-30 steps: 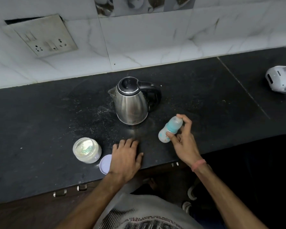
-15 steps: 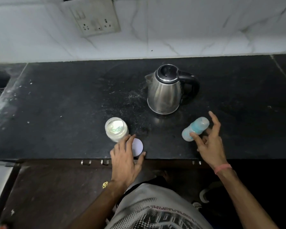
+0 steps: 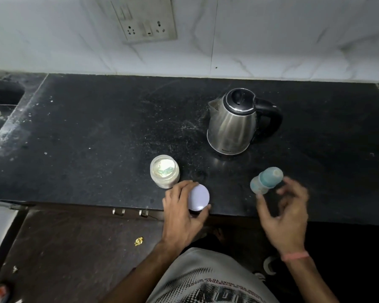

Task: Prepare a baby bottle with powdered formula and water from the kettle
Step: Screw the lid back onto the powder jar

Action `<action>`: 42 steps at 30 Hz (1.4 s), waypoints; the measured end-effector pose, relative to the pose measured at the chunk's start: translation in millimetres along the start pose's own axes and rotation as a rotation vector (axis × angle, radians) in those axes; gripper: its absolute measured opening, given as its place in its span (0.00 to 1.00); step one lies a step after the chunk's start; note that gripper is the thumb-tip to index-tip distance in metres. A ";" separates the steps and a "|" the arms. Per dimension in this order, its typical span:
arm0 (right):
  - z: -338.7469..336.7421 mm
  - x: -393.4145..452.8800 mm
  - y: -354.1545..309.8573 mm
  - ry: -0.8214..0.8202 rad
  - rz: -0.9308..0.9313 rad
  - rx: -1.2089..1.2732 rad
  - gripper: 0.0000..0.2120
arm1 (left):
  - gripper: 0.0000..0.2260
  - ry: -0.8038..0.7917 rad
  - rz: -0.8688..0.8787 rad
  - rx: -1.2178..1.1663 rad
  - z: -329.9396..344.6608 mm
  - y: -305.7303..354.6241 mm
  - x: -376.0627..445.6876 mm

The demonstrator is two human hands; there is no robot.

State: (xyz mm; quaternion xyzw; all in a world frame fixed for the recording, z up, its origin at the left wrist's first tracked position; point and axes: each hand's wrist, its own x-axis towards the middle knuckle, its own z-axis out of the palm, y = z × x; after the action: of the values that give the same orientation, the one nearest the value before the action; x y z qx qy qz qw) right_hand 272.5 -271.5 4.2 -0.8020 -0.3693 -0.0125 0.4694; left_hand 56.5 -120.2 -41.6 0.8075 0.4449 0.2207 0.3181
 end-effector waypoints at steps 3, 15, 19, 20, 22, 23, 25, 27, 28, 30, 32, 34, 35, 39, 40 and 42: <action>29.4 -17.4 -18.3 -0.168 -0.036 0.077 0.18 | 0.31 0.063 0.049 -0.153 -2.8 21.4 3.5; 61.2 26.9 -90.2 -0.818 0.857 0.899 0.31 | 0.44 0.269 0.120 -0.355 -23.6 57.2 4.7; 69.7 31.3 -78.9 -0.982 0.840 0.977 0.27 | 0.44 0.300 0.126 -0.358 -30.3 47.4 -0.8; 73.0 32.3 -76.6 -1.000 0.829 0.954 0.28 | 0.45 0.287 0.116 -0.368 -29.9 42.1 -2.2; 81.1 34.2 -76.4 -0.965 0.817 0.903 0.29 | 0.46 0.273 0.103 -0.348 -31.7 30.8 -5.6; 85.1 36.1 -78.2 -0.924 0.806 0.884 0.29 | 0.45 0.298 0.096 -0.307 -34.4 24.2 -6.1; 91.7 42.1 -82.9 -0.844 0.779 0.862 0.28 | 0.42 0.394 0.061 -0.229 -39.4 7.0 -2.3; 96.0 50.5 -91.1 -0.811 0.741 0.833 0.26 | 0.40 0.469 -0.050 -0.244 -41.8 -15.7 6.2; 98.8 54.5 -95.8 -0.805 0.705 0.799 0.26 | 0.40 0.477 -0.110 -0.273 -43.3 -25.9 11.3; 108.2 61.1 -105.5 -0.793 0.597 0.724 0.25 | 0.47 0.411 -0.184 -0.260 -46.1 -43.3 21.9; 121.0 66.1 -115.4 -0.780 0.437 0.607 0.26 | 0.56 0.292 -0.202 -0.188 -47.7 -56.6 35.5; 132.8 71.0 -125.0 -0.799 0.178 0.378 0.31 | 0.64 0.206 -0.239 -0.214 -47.2 -63.9 51.5; 138.3 73.0 -128.9 -0.817 0.000 0.213 0.33 | 0.65 0.180 -0.264 -0.263 -47.3 -64.7 59.2; 157.0 76.1 -151.4 -0.869 -0.552 -0.306 0.35 | 0.44 0.124 -0.211 -0.273 -42.9 -73.3 70.9; 160.2 76.8 -156.1 -0.890 -0.550 -0.326 0.36 | 0.37 0.126 -0.182 -0.233 -41.3 -74.8 71.9; 166.1 80.4 -159.8 -0.936 -0.515 -0.349 0.37 | 0.32 0.125 -0.173 -0.149 -41.0 -76.7 75.5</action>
State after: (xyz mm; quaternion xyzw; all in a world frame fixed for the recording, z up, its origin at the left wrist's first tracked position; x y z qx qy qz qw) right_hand 180.1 -52.4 59.6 -0.6715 -0.7147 0.1696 0.0975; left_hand 24.2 -11.5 -61.8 0.7248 0.5144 0.2747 0.3669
